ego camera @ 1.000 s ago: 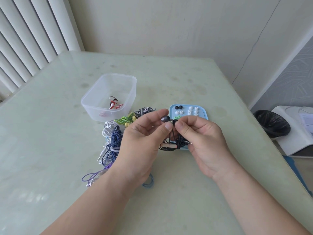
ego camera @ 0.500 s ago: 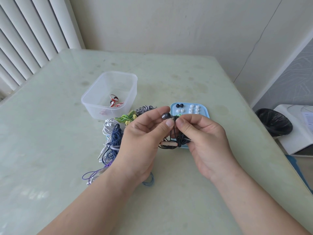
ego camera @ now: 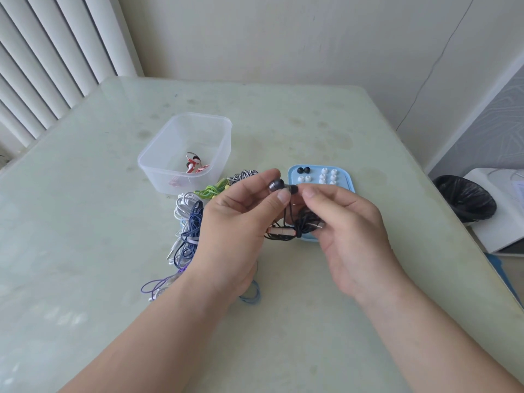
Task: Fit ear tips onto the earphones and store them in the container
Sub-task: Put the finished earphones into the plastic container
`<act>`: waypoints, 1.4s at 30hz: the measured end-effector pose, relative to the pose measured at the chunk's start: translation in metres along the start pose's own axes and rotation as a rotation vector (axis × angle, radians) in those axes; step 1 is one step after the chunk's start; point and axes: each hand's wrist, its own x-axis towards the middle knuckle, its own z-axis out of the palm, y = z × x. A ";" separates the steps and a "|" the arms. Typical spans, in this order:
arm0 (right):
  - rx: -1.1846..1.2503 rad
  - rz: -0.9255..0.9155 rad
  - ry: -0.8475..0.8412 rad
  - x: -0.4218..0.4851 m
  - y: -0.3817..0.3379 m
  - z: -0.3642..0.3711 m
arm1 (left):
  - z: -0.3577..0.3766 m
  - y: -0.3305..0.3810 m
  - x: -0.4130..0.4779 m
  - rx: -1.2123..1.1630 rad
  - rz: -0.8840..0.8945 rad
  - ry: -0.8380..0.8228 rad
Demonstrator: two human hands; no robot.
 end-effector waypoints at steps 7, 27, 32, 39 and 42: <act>0.099 0.065 -0.081 0.004 -0.005 -0.005 | 0.001 0.001 -0.001 -0.019 -0.036 -0.023; -0.019 0.009 -0.073 0.008 -0.004 -0.009 | 0.003 0.005 -0.004 0.004 -0.054 0.014; 0.050 -0.007 -0.110 0.008 -0.002 -0.007 | 0.005 0.006 -0.005 -0.033 -0.065 0.010; -0.072 -0.086 -0.157 0.017 -0.007 -0.020 | 0.005 0.009 -0.005 -0.037 -0.097 -0.056; -0.118 -0.068 -0.236 0.021 -0.012 -0.028 | 0.002 0.015 -0.002 -0.039 -0.197 -0.143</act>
